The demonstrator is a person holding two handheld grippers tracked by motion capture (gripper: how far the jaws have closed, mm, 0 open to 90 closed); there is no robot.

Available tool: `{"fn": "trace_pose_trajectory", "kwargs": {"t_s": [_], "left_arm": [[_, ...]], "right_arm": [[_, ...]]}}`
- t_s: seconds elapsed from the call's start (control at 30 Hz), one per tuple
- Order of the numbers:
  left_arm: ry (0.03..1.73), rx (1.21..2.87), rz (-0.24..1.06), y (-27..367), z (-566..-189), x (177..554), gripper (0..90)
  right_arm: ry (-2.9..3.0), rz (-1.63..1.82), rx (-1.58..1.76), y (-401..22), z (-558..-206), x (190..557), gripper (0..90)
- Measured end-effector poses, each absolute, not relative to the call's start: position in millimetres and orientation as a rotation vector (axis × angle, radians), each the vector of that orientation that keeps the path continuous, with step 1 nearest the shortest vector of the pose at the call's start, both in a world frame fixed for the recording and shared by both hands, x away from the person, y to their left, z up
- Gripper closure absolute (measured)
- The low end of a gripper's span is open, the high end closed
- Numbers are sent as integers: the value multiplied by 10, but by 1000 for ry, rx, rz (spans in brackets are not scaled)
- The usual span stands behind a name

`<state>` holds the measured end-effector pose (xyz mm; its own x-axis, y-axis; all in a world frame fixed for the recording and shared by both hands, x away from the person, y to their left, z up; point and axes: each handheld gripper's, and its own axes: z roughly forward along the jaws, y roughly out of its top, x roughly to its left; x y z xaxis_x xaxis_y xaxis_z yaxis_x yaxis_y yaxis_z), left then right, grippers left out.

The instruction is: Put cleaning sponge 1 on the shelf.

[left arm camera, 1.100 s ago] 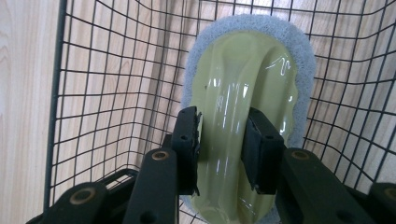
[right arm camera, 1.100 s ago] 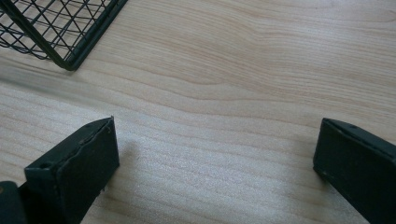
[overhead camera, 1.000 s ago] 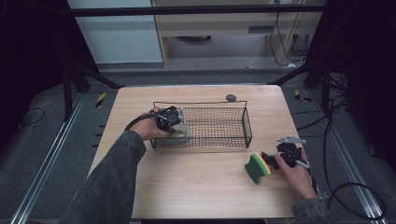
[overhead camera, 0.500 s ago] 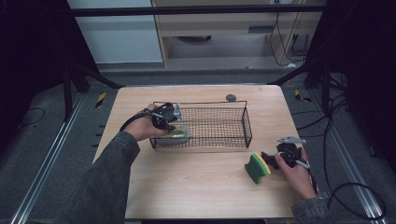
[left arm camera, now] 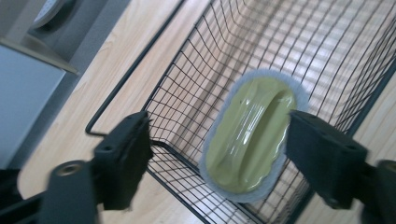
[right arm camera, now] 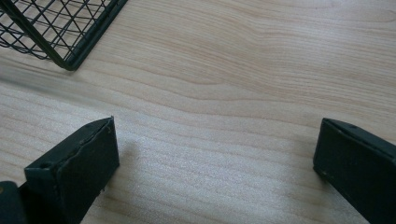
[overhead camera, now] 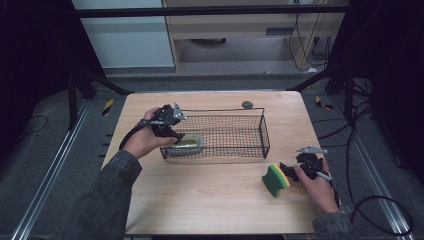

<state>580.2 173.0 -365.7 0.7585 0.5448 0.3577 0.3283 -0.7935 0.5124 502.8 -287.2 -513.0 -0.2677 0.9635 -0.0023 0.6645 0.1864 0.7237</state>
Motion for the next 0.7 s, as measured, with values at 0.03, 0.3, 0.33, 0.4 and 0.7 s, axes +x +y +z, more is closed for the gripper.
{"fn": "trace_pose_trajectory", "kwargs": {"t_s": [0.03, 0.3, 0.33, 0.4, 0.7], "left_arm": [[698, 2495, 699, 1773, -3641, 5771, 168], [814, 2310, 698, 2073, -3585, 5515, 79], [814, 2295, 699, 2108, -3591, 5471, 74], [804, 2282, 689, 2163, -3622, 5381, 72], [836, 2186, 678, 2396, -3931, 5037, 34]], "right_arm": [[2005, 857, 1522, -2872, -5130, 5028, 5], [2005, 856, 1521, -2873, -5130, 5028, 5], [2004, 857, 1523, -2872, -5130, 5027, 5], [2002, 856, 1525, -2871, -5130, 5026, 5], [2041, 815, 1547, -2886, -5076, 5034, 47]]}}
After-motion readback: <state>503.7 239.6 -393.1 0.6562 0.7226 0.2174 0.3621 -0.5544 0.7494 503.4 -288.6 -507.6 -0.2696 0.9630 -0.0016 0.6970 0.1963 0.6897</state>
